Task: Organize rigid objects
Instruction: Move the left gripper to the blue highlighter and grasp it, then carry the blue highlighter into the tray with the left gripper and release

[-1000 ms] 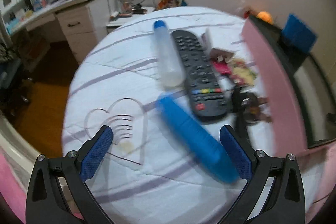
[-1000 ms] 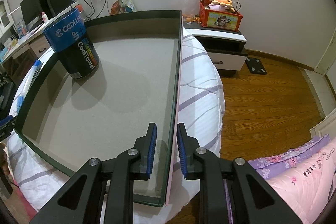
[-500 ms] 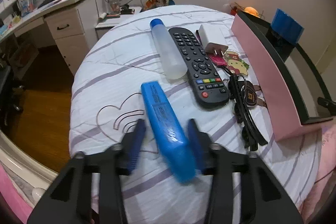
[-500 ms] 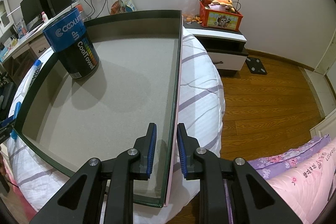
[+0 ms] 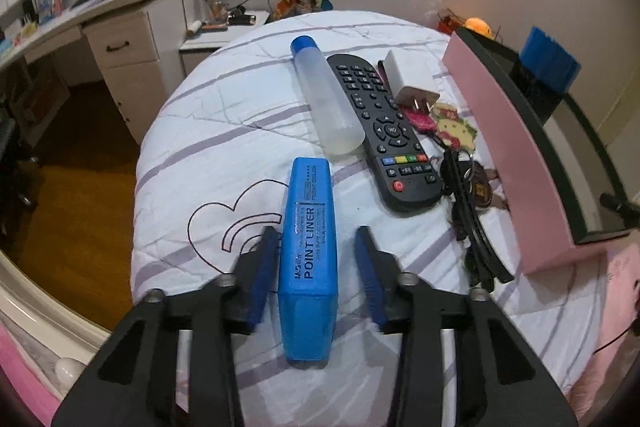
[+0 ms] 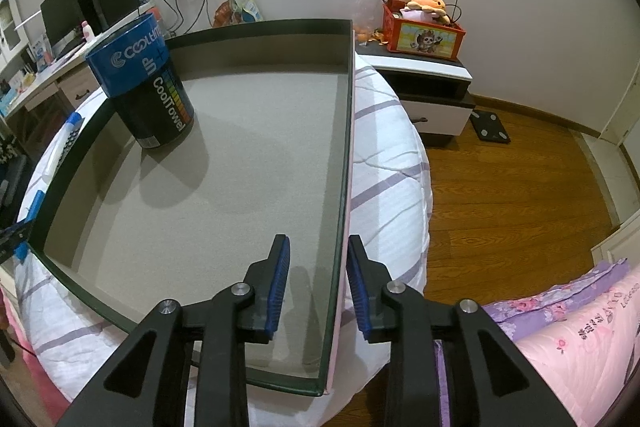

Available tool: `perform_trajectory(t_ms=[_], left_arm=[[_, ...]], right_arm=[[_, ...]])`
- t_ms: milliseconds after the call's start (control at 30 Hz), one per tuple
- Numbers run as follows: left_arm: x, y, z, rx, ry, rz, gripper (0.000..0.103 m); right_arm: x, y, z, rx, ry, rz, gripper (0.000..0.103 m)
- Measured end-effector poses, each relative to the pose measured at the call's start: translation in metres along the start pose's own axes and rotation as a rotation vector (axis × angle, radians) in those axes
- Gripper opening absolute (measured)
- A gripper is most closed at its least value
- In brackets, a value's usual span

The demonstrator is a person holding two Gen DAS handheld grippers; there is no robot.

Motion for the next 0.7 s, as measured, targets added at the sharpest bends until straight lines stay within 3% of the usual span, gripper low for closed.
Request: perform_trajectory(t_ms=[133,367,700], left_arm=[[0.006,0.008,0.000,0.039,-0.012,0.036,0.026],[0.024,0.001,-0.003,0.023,-0.052,0.061,0.026],[0.067,-0.063,-0.033,-0.111,-0.153,0.135,0.026]], right_arm=[[0.000,0.000,0.001,0.001,0.001,-0.005,0.030],[0.000,0.000,0.001,0.000,0.000,-0.008,0.030],[0.000,0.000,0.000,-0.005,-0.004,-0.022,0.030]])
Point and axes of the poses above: each gripper's, at about its wrist camera, not at the fingertips, and x roughly against the way its jaws point, y to its left, z to its underside, the point moved 3 cm from there along -x, roughly the way its jaws point, and after that the axes turned 2 degrees about -x, right-handed, at the moved point
